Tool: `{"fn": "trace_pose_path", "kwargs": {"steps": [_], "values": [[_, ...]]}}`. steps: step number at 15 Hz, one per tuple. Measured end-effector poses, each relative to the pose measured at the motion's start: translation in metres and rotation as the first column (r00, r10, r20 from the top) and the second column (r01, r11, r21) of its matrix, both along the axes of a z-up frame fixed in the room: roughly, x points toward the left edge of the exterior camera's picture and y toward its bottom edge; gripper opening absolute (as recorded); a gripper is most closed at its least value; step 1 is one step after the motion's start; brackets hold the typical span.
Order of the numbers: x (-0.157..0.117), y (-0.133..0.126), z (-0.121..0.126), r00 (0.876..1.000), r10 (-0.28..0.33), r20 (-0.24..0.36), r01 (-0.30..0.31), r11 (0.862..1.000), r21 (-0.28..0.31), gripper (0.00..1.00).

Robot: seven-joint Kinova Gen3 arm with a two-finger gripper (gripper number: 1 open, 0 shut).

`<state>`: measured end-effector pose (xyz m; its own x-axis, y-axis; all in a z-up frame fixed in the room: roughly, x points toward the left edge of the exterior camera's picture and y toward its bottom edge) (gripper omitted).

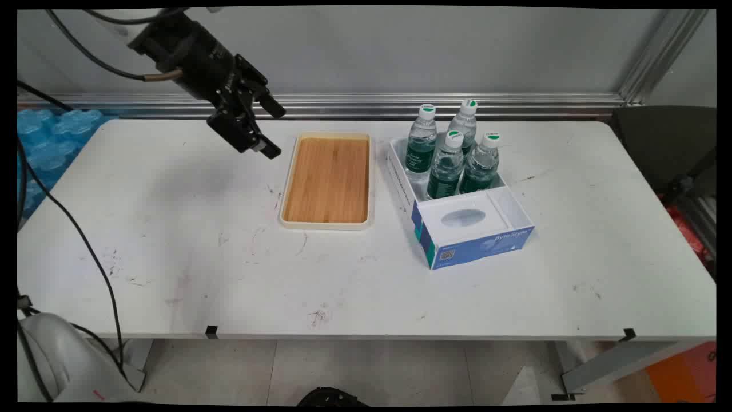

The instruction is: Pick up the green bottle from the white box

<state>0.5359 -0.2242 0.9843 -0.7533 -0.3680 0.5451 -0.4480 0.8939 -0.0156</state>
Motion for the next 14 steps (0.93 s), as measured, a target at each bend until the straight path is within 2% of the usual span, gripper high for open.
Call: {"fn": "trace_pose_path", "kwargs": {"steps": [5,14], "values": [[-0.03,-0.013,-0.015,0.996,0.087,-0.01,-0.087,0.996,-0.02,1.0],[-0.117,-0.064,-0.065,0.981,0.192,-0.002,-0.192,0.98,-0.052,1.0]]}}
